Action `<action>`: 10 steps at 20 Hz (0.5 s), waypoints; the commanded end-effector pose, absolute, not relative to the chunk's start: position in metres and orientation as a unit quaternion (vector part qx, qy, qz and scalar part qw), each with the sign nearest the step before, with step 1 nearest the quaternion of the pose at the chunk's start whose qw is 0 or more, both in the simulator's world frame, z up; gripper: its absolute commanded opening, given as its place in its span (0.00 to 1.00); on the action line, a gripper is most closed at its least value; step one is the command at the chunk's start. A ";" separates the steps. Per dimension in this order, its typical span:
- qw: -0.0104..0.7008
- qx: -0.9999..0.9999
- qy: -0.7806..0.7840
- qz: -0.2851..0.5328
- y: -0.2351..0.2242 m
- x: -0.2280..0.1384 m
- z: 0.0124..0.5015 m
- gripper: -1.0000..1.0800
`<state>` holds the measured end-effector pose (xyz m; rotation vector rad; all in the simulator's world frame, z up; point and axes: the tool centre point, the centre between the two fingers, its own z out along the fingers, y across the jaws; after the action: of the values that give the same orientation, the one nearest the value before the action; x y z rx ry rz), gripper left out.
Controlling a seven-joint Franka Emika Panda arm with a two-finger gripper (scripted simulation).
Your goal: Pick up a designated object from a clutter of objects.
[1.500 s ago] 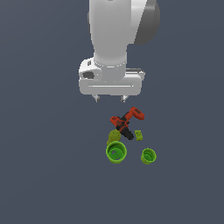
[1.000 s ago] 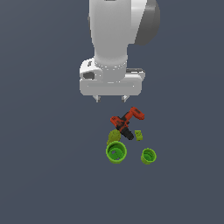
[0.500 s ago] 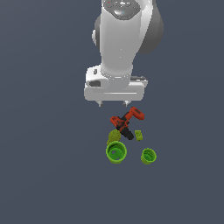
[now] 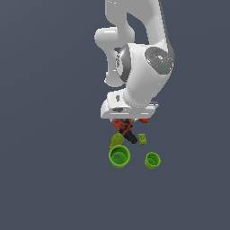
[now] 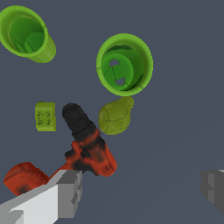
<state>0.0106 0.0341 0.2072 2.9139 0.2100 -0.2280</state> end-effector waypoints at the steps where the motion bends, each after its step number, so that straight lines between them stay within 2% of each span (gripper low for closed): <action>1: 0.134 0.982 0.092 -0.091 0.045 0.011 0.182 1.00; 10: 0.225 0.953 0.166 -0.120 0.081 0.007 0.099 1.00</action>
<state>0.0079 0.0765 0.1108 2.6616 0.4307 -0.3280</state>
